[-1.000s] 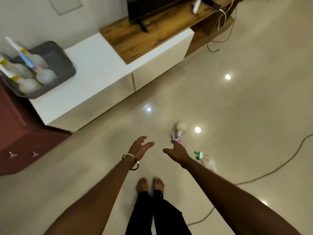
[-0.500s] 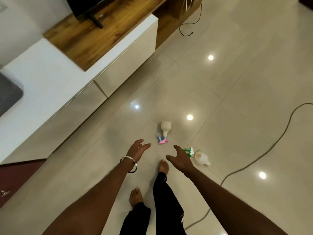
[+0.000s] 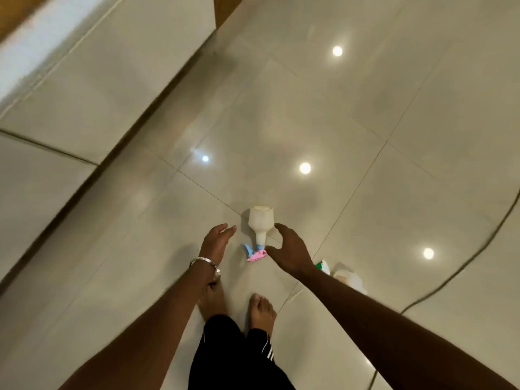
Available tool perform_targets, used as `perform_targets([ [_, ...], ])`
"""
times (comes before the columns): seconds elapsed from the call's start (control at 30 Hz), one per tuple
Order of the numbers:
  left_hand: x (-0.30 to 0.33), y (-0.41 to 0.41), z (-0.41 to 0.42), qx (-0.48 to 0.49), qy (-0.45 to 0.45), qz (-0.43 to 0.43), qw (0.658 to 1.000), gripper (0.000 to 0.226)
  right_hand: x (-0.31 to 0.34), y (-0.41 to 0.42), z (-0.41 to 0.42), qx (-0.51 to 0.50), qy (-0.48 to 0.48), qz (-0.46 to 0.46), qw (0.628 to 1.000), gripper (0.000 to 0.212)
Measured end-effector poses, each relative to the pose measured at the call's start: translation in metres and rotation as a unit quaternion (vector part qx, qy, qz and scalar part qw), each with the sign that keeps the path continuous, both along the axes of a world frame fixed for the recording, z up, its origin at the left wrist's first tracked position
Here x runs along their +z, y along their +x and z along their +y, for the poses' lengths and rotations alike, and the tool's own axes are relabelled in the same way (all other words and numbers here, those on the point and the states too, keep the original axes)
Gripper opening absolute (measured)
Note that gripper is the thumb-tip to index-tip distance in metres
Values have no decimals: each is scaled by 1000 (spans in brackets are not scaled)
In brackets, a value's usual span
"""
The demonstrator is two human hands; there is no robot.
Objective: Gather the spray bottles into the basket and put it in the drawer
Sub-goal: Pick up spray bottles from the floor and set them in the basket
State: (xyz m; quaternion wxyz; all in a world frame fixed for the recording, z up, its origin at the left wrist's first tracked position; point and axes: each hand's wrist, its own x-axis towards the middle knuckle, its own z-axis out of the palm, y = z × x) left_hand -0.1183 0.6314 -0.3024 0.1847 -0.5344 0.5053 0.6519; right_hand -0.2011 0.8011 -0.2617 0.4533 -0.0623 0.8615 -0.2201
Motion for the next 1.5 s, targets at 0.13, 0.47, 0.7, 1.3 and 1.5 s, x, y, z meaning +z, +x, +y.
perform_targets([
  [0.13, -81, -19, -1, 13, 16, -6, 1000, 48, -83, -2, -3, -33, -3, 23, 999, 76],
  [0.47, -197, -38, 16, -45, 19, -1, 999, 42, -189, 4, 5, -13, -38, 161, 986, 88],
  [0.7, -206, -48, 27, -92, 52, 47, 993, 36, -205, -2, -2, -11, -66, 197, 978, 73],
  [1.3, 1, -12, -37, -88, 19, 81, 993, 44, -37, -9, -35, -62, -107, 102, 987, 42],
  [1.5, 117, 14, -63, 15, -23, 115, 993, 45, 67, 6, -77, -68, -171, 27, 982, 41],
])
